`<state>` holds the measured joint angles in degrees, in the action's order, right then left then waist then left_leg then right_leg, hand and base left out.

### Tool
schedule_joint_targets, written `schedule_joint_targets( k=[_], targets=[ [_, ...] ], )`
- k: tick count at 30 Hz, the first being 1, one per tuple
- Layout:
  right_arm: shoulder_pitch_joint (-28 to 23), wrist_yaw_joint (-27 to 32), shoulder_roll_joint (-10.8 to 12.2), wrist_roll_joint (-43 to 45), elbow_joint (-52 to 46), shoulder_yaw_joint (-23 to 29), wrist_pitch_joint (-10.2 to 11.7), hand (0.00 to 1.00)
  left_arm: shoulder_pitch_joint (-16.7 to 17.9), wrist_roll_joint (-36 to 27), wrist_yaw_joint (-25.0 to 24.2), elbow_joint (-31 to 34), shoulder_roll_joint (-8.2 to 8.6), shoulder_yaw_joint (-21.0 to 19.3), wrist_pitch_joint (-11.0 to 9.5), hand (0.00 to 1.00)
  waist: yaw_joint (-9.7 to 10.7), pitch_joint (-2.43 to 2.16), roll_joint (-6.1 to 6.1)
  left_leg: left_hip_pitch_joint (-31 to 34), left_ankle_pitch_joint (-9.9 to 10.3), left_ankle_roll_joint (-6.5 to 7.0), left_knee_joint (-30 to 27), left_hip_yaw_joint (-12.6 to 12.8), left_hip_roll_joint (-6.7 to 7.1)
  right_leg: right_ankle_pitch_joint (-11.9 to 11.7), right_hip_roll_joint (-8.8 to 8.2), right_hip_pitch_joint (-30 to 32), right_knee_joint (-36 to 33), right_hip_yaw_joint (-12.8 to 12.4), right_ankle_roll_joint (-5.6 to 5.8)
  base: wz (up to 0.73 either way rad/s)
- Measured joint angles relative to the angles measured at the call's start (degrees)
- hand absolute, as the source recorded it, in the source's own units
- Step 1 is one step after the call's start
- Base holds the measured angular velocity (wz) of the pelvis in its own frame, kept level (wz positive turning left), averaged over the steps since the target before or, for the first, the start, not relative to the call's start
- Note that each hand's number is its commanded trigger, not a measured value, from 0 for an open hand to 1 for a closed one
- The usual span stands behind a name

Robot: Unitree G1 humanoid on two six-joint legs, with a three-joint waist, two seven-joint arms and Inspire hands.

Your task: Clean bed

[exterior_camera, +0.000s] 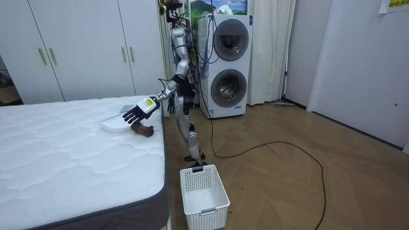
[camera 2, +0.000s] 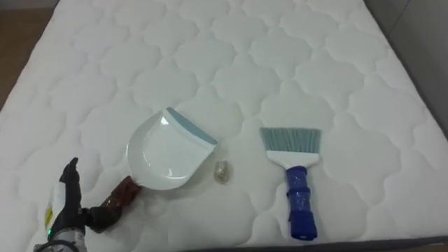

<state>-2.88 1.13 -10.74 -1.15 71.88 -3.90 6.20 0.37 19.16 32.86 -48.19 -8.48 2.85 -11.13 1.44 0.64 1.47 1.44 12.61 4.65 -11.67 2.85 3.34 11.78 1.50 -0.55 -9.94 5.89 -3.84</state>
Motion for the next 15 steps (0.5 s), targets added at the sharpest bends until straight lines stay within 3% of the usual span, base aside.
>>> schedule_joint_targets(
  k=[8, 13, 15],
  targets=[
    [1.8, -0.1, -0.5, -0.2, 0.4, -2.4, 0.0, 0.00, -3.0, -2.9, -1.4, -5.9, -0.34, 0.7, 0.0, 0.00, 0.3, -0.09, 0.07, 3.4, -0.1, 0.10, -0.1, 0.8, -0.28, 0.0, 0.05, 4.5, -1.9, -0.2, 0.00, -0.07],
    [3.9, 0.1, -0.6, 0.5, 1.0, -4.0, 0.1, 0.00, -4.3, -3.0, -1.4, -6.5, -1.30, 2.9, 0.0, 0.00, 1.1, 0.11, -0.26, 4.9, -0.2, 0.13, -0.1, 0.8, -0.39, 0.0, 0.03, 6.5, -2.5, 0.4, 0.00, 0.00],
    [4.8, 0.4, -0.7, -0.4, 1.9, -5.3, 0.1, 0.00, -6.5, -4.0, -1.8, -10.0, -1.31, 4.3, -0.1, 0.00, 1.4, 0.26, -0.36, 5.6, -0.2, 0.13, -0.1, 0.8, -0.44, 0.0, 0.04, 7.2, -2.8, 0.4, 0.00, 0.00]
  ],
)
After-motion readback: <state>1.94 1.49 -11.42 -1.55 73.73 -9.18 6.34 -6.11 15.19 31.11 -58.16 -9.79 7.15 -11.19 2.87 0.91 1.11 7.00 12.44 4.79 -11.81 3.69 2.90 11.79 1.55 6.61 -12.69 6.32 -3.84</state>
